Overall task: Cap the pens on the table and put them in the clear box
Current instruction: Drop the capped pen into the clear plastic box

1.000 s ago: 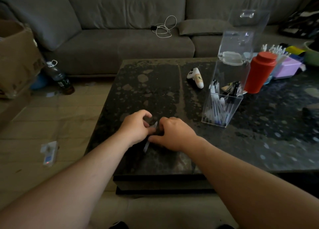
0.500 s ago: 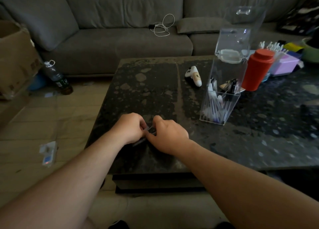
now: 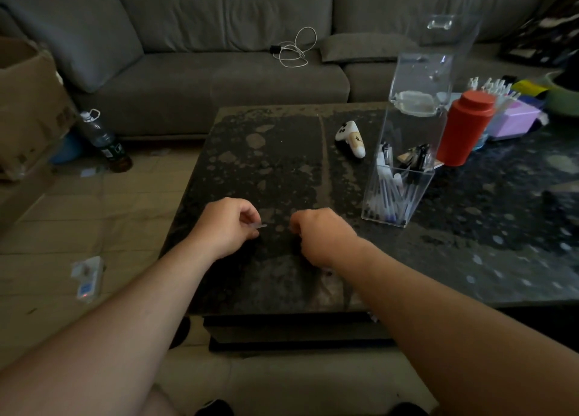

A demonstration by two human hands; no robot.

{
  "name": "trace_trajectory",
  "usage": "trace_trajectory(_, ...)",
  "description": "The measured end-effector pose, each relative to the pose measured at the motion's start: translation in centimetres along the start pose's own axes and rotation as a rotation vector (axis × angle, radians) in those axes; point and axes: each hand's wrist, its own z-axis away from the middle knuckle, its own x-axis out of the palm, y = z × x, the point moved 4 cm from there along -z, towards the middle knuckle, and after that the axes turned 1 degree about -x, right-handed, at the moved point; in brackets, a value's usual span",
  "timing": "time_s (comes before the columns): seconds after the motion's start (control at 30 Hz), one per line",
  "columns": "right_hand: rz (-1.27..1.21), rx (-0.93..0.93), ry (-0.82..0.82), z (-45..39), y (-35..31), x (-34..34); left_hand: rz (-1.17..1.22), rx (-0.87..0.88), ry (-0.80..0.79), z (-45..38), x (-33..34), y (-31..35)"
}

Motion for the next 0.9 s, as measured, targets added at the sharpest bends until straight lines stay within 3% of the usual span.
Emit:
trace_trajectory(0.2,0.042,-0.024,0.018,0.1,1.1,-0.5,0.009,0.022,0.019,0.2,0.0,0.3)
trace_trajectory(0.37,0.076,-0.140,0.147,0.1,0.7,-1.4,0.018,0.039,0.067,0.2,0.0,0.8)
trace_trajectory(0.9,0.007,-0.176,0.194,0.7,0.6,-1.7,0.103,0.081,0.046,0.5,0.0,1.2)
